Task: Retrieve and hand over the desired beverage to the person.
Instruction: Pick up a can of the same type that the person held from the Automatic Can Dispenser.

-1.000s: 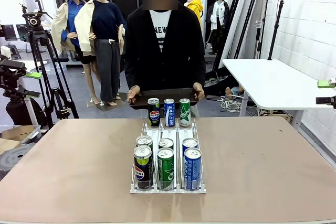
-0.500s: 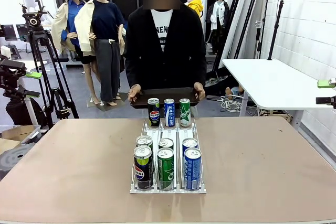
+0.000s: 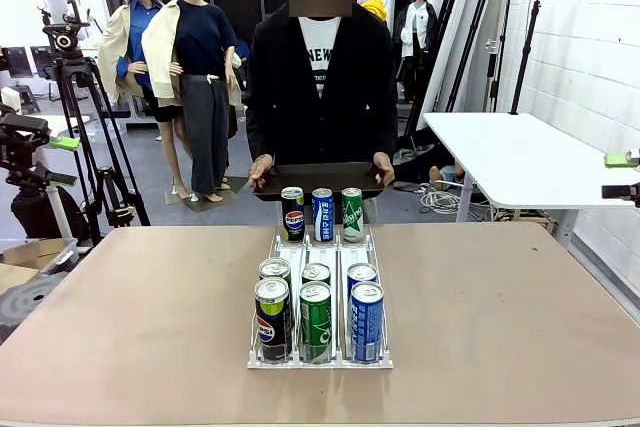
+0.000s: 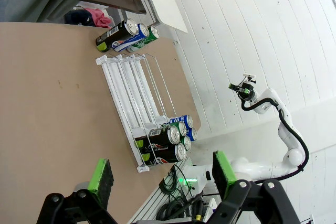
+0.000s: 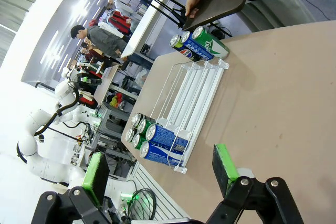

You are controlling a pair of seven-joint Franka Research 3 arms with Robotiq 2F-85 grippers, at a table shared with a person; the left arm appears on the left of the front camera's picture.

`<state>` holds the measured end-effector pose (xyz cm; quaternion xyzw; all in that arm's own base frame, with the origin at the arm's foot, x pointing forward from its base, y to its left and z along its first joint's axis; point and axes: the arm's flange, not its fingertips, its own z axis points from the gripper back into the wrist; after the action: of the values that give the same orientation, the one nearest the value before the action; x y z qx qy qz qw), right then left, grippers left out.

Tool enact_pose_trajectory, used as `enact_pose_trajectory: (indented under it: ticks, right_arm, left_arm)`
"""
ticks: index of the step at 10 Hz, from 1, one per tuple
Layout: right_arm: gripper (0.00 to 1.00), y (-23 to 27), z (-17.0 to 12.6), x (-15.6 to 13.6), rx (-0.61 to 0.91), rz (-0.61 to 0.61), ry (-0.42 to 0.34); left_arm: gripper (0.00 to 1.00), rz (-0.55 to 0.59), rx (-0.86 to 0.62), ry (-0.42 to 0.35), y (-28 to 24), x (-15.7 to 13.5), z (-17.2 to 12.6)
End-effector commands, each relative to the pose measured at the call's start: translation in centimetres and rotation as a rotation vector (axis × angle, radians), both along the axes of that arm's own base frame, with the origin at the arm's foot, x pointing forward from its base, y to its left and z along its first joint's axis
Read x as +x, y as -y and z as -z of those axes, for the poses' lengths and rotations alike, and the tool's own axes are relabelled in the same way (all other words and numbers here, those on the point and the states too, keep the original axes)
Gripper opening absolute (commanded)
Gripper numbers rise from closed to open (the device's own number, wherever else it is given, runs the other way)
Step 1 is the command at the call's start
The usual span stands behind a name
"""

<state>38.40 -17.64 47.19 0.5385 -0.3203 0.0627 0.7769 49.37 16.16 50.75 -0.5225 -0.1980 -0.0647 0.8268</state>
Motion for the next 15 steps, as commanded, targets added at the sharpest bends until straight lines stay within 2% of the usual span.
enact_pose_trajectory:
  ticks: [1, 4, 8, 11, 15]
  right_arm:
    - [1.0, 0.0, 0.1, 0.1, 0.002, 0.001, -0.007]
    - [1.0, 0.0, 0.1, 0.1, 0.002, 0.001, -0.007]
    - [1.0, 0.0, 0.1, 0.1, 0.002, 0.001, -0.007]
    - [1.0, 0.0, 0.1, 0.1, 0.002, 0.001, -0.007]
    - [1.0, 0.0, 0.1, 0.1, 0.002, 0.001, -0.007]
  left_arm:
    - [1.0, 0.017, -0.013, -0.018, 0.5, -0.1, -0.7]
    - [1.0, 0.101, -0.041, -0.019, 1.7, -3.1, -3.6]
    - [1.0, 0.107, 0.001, 0.002, 5.7, -8.7, -8.7]
    - [1.0, 0.165, 0.146, 0.045, 12.4, -10.1, -12.4]
    - [1.0, 0.248, 0.309, 0.099, 18.8, -10.4, -15.5]
